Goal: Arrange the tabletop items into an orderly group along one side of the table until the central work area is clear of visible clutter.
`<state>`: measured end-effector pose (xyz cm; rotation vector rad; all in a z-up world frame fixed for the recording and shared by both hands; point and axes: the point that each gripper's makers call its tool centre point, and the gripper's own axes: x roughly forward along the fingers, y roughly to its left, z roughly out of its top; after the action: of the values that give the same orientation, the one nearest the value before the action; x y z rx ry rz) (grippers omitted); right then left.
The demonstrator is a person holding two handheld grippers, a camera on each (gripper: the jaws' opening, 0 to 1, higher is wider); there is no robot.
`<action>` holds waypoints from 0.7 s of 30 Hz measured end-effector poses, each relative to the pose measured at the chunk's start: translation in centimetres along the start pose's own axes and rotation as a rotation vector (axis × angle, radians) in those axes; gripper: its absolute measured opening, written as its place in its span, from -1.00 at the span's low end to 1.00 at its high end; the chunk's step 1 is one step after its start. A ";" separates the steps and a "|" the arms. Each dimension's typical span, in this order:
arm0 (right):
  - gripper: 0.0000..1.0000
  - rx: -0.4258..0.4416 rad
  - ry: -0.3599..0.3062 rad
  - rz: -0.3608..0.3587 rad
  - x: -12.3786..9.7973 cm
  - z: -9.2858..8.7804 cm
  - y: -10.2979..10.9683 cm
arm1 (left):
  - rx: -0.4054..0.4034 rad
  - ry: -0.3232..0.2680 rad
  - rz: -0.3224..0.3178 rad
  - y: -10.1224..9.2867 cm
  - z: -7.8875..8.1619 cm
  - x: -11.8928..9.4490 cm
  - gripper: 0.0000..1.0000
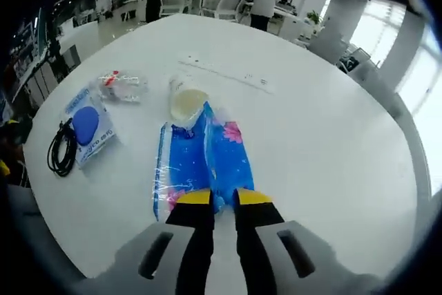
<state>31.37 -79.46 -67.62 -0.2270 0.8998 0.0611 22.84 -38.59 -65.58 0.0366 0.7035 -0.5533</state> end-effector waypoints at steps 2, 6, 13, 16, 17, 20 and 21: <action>-0.81 0.010 -0.002 -0.002 0.5 0.2 -0.4 | -0.006 -0.005 -0.006 -0.1 0.1 -0.1 0.91; -0.78 -0.016 0.016 0.015 1.8 0.2 -0.4 | -0.006 0.000 0.000 0.1 0.0 0.0 0.90; -0.76 0.001 0.025 0.027 2.9 0.0 -0.6 | -0.013 0.005 0.008 0.3 -0.1 0.0 0.90; -0.76 0.011 0.025 0.026 3.1 -0.1 -0.9 | -0.032 0.012 0.008 0.1 -0.5 -0.1 0.90; -0.71 0.017 0.029 0.020 3.1 -0.2 -1.0 | -0.039 0.014 0.006 0.0 -0.6 -0.1 0.90; -0.47 0.039 0.036 0.012 3.1 -0.6 -1.4 | -0.033 0.017 0.005 -0.4 -0.7 0.0 0.90; -0.44 0.053 0.031 0.009 3.0 -0.8 -1.5 | -0.027 0.021 0.002 -0.6 -0.8 0.1 0.90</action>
<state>32.85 -81.18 -70.14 -0.1754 0.9321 0.0418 22.14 -38.97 -66.14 0.0179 0.7308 -0.5416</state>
